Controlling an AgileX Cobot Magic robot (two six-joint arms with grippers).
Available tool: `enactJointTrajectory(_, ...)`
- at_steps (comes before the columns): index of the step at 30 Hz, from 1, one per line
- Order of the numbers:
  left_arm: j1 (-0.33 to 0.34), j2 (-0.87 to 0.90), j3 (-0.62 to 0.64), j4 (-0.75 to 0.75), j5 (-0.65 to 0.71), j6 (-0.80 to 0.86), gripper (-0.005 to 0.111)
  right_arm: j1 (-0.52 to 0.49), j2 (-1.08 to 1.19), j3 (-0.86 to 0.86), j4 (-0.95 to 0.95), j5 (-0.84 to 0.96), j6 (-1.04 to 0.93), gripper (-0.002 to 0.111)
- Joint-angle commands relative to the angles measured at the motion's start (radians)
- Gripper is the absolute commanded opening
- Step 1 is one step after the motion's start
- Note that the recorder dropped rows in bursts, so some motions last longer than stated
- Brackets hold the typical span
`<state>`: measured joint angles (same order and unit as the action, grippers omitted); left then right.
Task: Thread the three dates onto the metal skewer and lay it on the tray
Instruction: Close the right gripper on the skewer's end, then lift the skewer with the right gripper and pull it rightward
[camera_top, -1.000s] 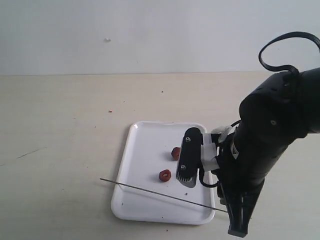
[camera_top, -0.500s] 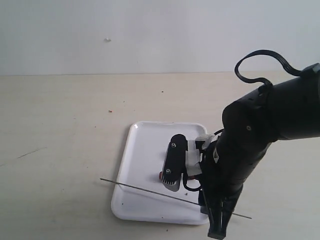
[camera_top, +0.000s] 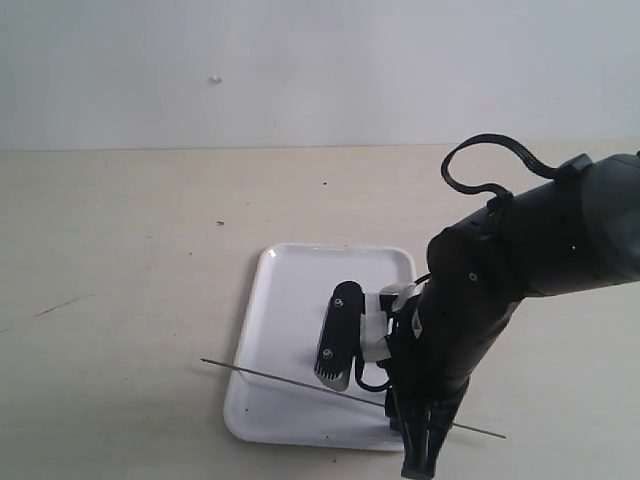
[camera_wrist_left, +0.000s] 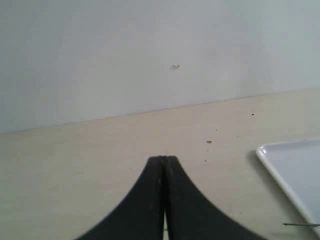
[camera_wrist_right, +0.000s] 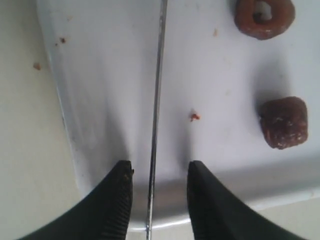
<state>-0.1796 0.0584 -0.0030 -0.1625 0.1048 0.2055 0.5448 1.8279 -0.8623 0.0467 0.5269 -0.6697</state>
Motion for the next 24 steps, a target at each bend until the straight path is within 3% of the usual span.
enactJointTrajectory(1, -0.007, 0.006, 0.003, -0.008, -0.004, -0.001, 0.0, 0.001, 0.013, -0.006, -0.001, -0.007, -0.007, 0.038)
enactJointTrajectory(9, -0.007, 0.006, 0.003, -0.008, -0.004, -0.001, 0.0, 0.001, 0.014, -0.006, -0.007, -0.008, -0.007, 0.036)
enactJointTrajectory(18, -0.007, 0.006, 0.003, -0.008, -0.004, -0.001, 0.0, 0.001, -0.002, -0.006, -0.054, -0.008, -0.007, 0.0)
enactJointTrajectory(24, -0.007, 0.006, 0.003, -0.008, -0.004, -0.001, 0.0, 0.001, -0.1, -0.006, -0.037, -0.002, 0.003, 0.0)
